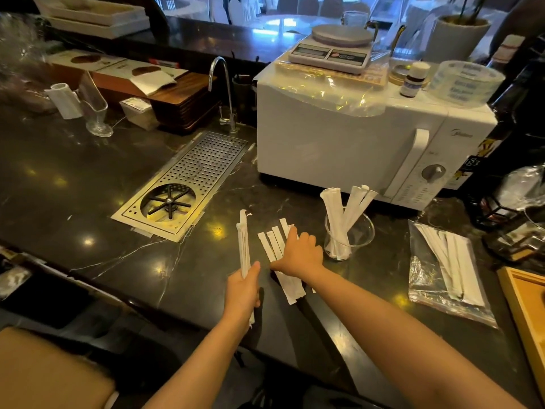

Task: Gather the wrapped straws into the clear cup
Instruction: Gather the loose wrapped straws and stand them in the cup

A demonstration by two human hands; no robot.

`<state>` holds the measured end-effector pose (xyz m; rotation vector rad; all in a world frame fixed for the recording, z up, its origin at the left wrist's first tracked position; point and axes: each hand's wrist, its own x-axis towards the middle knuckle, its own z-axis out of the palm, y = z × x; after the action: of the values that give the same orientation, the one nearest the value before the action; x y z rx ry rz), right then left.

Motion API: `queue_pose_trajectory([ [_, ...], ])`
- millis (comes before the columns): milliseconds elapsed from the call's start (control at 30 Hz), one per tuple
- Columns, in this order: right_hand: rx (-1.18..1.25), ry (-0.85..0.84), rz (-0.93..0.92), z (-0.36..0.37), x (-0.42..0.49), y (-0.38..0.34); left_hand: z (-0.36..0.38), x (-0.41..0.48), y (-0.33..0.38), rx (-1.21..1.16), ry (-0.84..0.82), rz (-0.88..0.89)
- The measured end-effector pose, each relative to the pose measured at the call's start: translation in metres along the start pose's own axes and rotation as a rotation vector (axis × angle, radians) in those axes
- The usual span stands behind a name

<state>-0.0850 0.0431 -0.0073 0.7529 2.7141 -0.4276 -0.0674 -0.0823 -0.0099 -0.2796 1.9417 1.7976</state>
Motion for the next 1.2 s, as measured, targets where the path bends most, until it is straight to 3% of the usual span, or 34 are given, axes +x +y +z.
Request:
queue_pose_trajectory([
  [333,0.038,-0.063,0.041,-0.005,0.003,0.001,0.001,0.003,-0.007,0.038,-0.015,0.001],
  [800,-0.113,-0.068,-0.141,-0.009,-0.004,-0.004,0.002,0.002,-0.003,0.039,-0.019,0.013],
  [1200,-0.147,-0.088,-0.192,-0.011,-0.012,0.005,0.016,0.008,0.007,0.054,-0.041,0.030],
])
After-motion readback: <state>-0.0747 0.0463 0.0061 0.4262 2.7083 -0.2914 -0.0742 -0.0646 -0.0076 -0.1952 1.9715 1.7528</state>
